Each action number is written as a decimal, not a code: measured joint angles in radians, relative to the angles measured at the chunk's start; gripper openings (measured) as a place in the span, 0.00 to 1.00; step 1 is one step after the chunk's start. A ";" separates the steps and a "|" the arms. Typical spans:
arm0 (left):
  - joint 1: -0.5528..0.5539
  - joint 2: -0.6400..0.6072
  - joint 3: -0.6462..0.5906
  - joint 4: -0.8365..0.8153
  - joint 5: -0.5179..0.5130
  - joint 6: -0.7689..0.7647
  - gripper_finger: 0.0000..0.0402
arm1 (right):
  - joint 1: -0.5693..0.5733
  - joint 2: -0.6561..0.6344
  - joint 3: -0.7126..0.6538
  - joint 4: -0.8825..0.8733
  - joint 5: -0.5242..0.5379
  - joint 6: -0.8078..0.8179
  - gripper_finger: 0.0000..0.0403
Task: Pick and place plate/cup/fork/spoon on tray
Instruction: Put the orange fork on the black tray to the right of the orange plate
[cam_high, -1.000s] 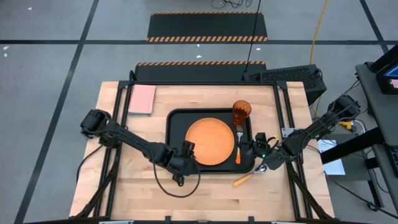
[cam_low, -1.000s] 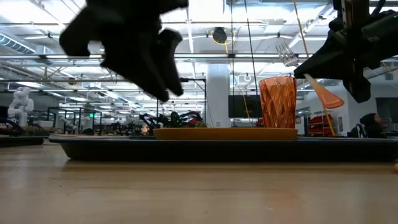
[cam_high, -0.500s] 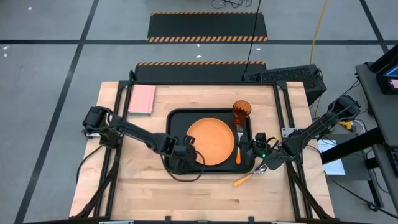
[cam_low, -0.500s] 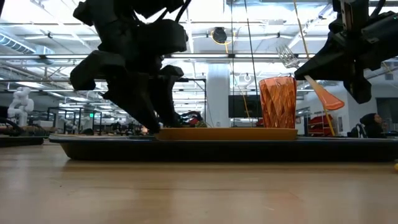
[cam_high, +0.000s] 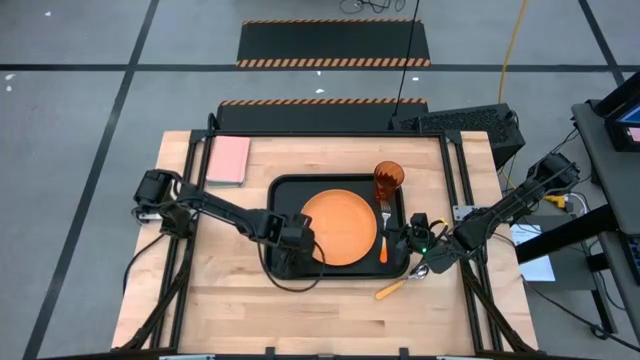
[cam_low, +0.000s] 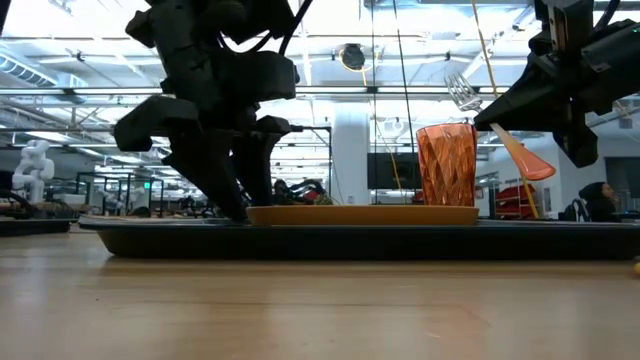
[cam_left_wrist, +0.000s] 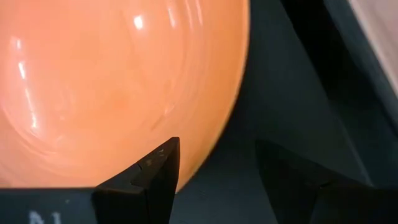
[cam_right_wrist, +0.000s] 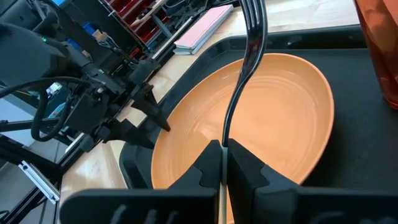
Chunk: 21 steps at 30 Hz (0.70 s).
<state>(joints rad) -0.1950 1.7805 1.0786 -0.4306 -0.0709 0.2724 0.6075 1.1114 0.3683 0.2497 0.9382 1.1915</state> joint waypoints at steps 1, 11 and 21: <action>0.002 0.000 0.000 0.004 -0.001 0.010 0.53 | 0.000 0.000 0.000 0.000 0.000 0.000 0.00; 0.045 0.000 0.000 -0.037 0.014 0.036 0.53 | 0.000 0.004 0.000 0.000 0.001 0.003 0.00; 0.033 0.000 0.000 -0.123 0.012 -0.005 0.53 | 0.000 0.025 0.000 0.008 0.004 0.020 0.00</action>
<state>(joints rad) -0.1620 1.7805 1.0790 -0.5538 -0.0590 0.2671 0.6073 1.1367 0.3683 0.2572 0.9423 1.2118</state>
